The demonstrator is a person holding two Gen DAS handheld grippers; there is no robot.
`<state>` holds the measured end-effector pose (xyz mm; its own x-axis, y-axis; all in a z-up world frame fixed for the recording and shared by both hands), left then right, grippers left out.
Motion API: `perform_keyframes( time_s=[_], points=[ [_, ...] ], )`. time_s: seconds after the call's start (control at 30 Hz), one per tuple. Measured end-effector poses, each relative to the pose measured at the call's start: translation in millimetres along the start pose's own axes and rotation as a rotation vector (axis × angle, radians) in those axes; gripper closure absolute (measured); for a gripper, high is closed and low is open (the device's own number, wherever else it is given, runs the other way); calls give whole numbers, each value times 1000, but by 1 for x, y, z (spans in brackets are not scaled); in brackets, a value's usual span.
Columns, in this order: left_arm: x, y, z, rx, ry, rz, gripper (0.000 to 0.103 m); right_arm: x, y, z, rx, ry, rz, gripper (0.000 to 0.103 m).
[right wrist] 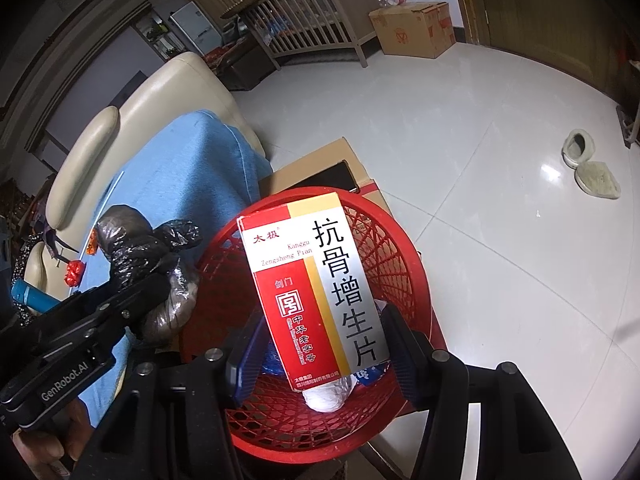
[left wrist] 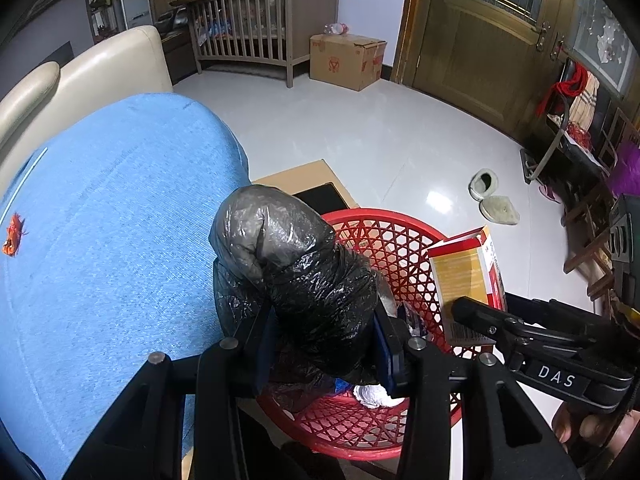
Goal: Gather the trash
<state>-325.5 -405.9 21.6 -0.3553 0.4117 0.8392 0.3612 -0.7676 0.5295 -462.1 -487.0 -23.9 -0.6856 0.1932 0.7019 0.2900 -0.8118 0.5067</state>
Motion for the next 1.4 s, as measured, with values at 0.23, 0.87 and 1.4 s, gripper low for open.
perform_keyframes(
  time_s=[0.23, 0.87, 1.4],
  points=[
    [-9, 1, -6, -7, 4, 13, 59, -6, 2, -2, -6, 5, 13, 44],
    [-39, -6, -20, -39, 15, 69, 59, -14, -3, -12, -17, -24, 47, 44],
    [-55, -14, -26, -52, 27, 103, 59, -24, -3, -10, 5, -61, 75, 44]
  ],
)
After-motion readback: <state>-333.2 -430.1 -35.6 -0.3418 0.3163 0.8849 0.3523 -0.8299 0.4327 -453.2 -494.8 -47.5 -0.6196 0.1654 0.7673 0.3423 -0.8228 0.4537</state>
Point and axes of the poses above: each gripper's, at about its wrist camera, not at the fingertips, and x roughly against the way its jaws point, z to its left, y to its top, the point moved 2 cm from there along -x, roughly the way its jaws point, and after that the axes turned 11 degrees about y, right-handed, at the moved point
